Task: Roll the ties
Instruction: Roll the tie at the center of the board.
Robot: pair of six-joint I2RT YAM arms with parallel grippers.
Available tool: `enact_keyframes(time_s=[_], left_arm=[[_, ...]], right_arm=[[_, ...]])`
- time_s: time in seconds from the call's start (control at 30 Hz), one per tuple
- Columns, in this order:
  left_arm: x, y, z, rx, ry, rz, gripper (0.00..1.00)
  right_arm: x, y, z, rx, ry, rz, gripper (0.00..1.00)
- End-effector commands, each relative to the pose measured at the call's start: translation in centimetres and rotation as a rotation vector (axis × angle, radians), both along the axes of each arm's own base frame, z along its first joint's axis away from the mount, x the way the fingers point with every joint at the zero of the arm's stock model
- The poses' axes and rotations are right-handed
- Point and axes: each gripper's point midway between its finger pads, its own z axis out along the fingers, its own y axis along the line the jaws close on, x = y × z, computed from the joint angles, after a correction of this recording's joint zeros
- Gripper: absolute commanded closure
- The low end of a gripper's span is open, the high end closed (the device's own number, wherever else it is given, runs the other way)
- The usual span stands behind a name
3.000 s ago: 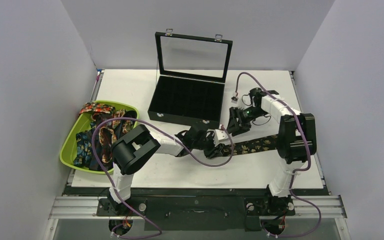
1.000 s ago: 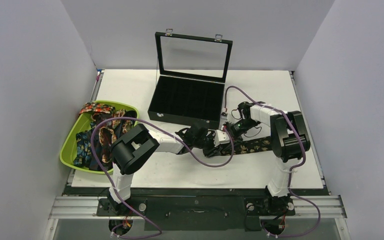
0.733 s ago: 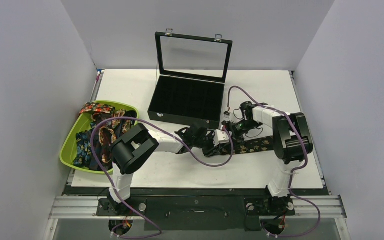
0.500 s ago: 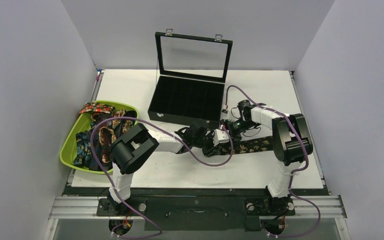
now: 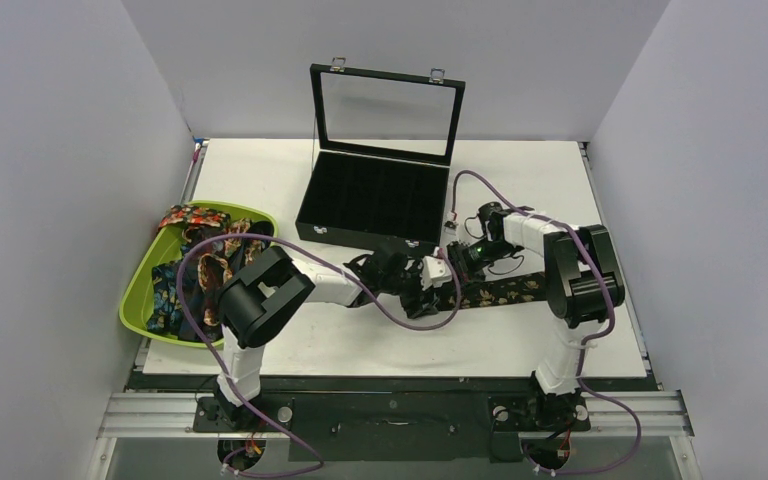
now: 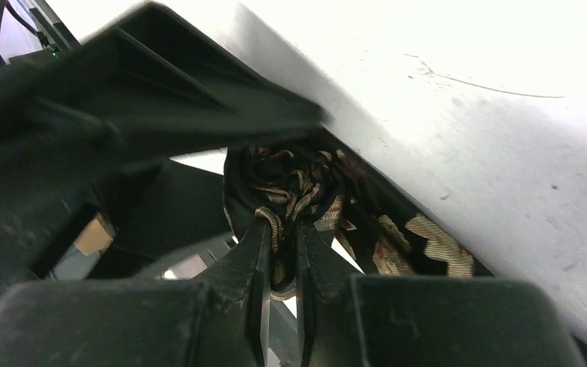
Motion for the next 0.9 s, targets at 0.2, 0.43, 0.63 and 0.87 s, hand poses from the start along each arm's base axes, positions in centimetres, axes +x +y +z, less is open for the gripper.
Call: enact_keyframes(time_s=[0.2, 0.43, 0.63, 0.87], left_arm=[[0.4, 2.1, 2.0, -0.125, 0.064, 0.108, 0.26], [0.5, -1.0, 2.5, -0.217, 0.083, 0.122, 0.23], [0.5, -2.2, -0.2, -0.139, 0.013, 0.102, 0.42], [0.0, 2.1, -2.7, 0.006, 0.0, 0.141, 0.8]], right_arm=[[-0.3, -6.2, -6.5, -0.321, 0.014, 0.058, 1.0], [-0.2, -6.3, -6.9, -0.317, 0.009, 0.065, 1.0], [0.7, -4.5, -6.0, -0.236, -0.032, 0.072, 1.0], [1.8, -2.5, -1.7, -0.117, -0.074, 0.048, 0.65]])
